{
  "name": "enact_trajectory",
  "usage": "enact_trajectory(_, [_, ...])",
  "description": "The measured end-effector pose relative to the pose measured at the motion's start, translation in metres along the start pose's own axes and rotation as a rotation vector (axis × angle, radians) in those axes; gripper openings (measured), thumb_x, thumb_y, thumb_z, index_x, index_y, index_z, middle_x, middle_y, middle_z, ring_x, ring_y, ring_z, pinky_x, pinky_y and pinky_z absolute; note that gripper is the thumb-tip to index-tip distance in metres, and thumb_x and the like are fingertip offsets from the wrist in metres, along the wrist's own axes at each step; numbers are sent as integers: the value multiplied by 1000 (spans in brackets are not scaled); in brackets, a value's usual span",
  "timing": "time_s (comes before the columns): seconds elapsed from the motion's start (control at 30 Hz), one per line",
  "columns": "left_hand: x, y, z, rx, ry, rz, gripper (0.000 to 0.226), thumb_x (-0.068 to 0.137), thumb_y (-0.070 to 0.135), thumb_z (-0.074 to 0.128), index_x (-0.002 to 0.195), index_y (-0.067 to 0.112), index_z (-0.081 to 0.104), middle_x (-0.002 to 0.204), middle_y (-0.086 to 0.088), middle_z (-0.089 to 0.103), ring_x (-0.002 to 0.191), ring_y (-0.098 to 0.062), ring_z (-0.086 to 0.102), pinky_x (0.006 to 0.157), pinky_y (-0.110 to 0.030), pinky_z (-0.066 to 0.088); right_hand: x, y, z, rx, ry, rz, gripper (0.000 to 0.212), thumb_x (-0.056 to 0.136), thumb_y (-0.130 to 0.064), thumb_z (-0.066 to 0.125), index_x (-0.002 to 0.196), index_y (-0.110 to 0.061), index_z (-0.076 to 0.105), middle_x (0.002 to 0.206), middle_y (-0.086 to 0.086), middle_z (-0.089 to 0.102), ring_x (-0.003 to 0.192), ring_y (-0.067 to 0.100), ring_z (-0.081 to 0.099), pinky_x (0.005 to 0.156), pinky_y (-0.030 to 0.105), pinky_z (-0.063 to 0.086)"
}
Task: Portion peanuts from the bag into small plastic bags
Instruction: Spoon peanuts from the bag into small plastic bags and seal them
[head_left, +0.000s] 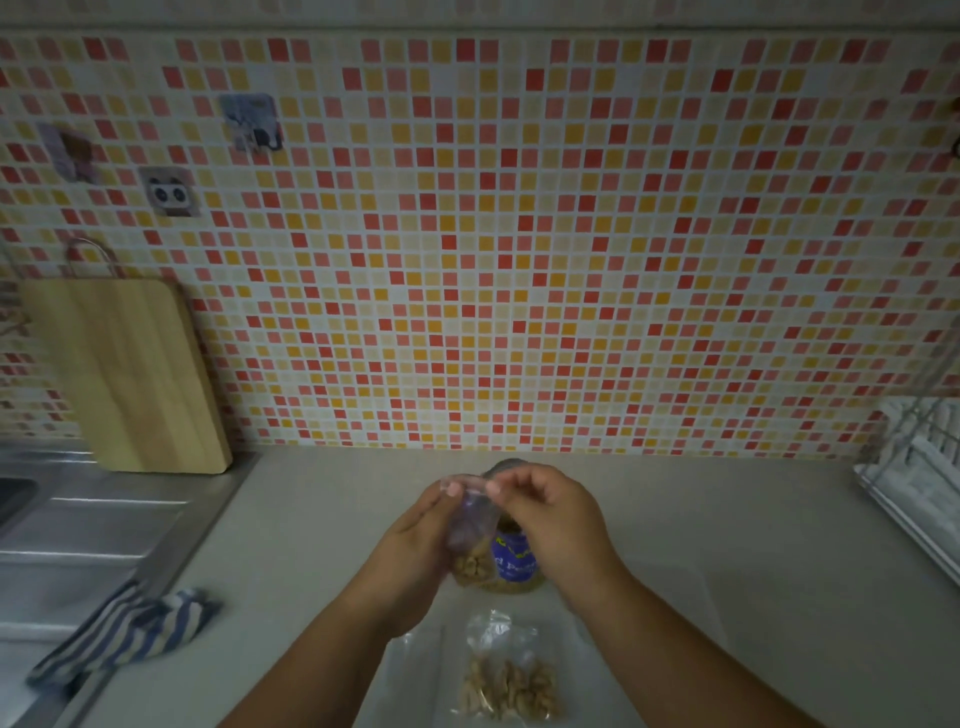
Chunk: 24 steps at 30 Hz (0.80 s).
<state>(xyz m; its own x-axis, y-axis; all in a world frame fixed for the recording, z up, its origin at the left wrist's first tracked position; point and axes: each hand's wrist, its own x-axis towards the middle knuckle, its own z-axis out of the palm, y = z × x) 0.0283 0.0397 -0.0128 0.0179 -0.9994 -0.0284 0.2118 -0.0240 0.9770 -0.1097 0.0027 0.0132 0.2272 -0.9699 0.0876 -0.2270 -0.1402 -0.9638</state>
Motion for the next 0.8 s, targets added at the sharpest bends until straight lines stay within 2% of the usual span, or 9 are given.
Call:
enact_trajectory(0.13, [-6,-4,-10,-10,-22,-16,38,94,39,42,119,14,57,120,-11,65,114,-25,61,97,-40,46,-8,5,10,-61,80,6,16,90,-22,59,77,-16,65,80,3,71,80,20,67,76,33,52])
enact_trajectory(0.27, [0,-23,-39,84,168,-101,31,94,41,41,115,25,58,116,-7,61,106,-23,60,89,-32,48,-24,16,14,-56,-10,30,19,91,-18,57,73,-21,60,76,-4,72,72,8,69,66,19,53])
enact_trajectory(0.37, [3,-64,-75,790,197,-238,20,90,35,55,109,28,58,112,-8,60,101,-23,59,84,-27,45,-36,39,25,-84,-91,117,25,89,-12,59,68,-25,55,70,-4,69,68,2,67,65,15,50])
enact_trajectory(0.43, [-1,-95,-92,1219,-12,-380,52,78,49,58,125,27,51,121,-8,55,112,-26,54,93,-28,41,-39,60,37,-94,-136,192,26,89,-12,59,67,-25,54,68,-3,69,58,-3,62,66,20,50])
enact_trajectory(0.5, [-4,-116,-101,1403,-118,-390,61,71,46,63,124,20,52,114,-6,55,118,-30,48,89,-31,38,-39,79,47,-82,-163,308,25,88,-11,59,66,-23,56,59,-6,66,49,-4,58,62,22,51])
enact_trajectory(0.57, [-4,-120,-104,1422,-119,-371,48,67,40,67,107,14,62,96,-2,51,113,-31,51,81,-30,37,-35,97,57,-84,-160,403,24,87,-10,58,66,-22,56,59,-6,66,51,4,59,63,27,54])
enact_trajectory(0.63, [-3,-110,-105,1403,-52,-428,15,73,31,66,82,20,60,94,-4,54,104,-28,56,79,-27,42,-30,110,64,-195,-135,383,26,86,-12,56,64,-27,53,70,-4,66,65,13,64,73,31,56])
enact_trajectory(0.7, [-4,-99,-110,1298,41,-441,24,76,20,65,64,28,45,78,2,58,83,-20,60,63,-21,42,-25,116,66,-371,-150,317,30,88,-18,53,63,-32,44,80,-4,64,83,18,64,79,29,50])
enact_trajectory(0.8, [-6,-84,-119,1158,138,-419,29,75,11,68,71,34,52,71,9,60,69,-8,56,54,-6,38,-22,123,67,-558,-183,223,25,92,-23,47,68,-32,43,95,1,69,96,21,61,74,27,41])
